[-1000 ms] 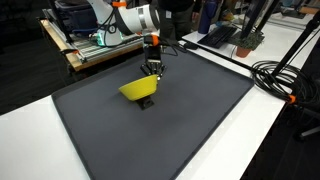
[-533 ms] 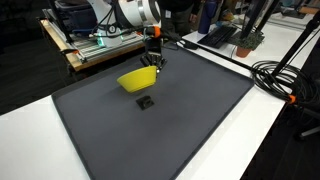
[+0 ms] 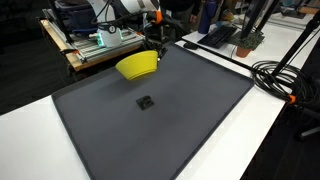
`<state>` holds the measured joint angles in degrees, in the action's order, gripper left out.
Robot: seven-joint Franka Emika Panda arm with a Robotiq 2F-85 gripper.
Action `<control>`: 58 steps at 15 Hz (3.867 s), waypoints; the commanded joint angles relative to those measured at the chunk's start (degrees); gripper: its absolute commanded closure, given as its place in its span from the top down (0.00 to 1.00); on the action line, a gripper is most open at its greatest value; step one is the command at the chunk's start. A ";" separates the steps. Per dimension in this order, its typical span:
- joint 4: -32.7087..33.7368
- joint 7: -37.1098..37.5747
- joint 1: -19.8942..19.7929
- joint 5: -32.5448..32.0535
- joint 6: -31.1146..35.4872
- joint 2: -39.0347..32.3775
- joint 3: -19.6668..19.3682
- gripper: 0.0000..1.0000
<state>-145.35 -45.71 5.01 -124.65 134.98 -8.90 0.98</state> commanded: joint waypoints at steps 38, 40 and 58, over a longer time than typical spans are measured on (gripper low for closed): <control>2.36 9.12 -3.26 -13.07 0.02 -5.46 -0.51 0.01; 3.46 12.30 -3.95 -16.64 1.03 -7.10 -0.73 0.01; 7.98 18.55 -5.21 -19.82 4.29 -13.81 -3.29 0.57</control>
<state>-138.41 -28.47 0.48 -143.53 137.98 -22.20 -1.80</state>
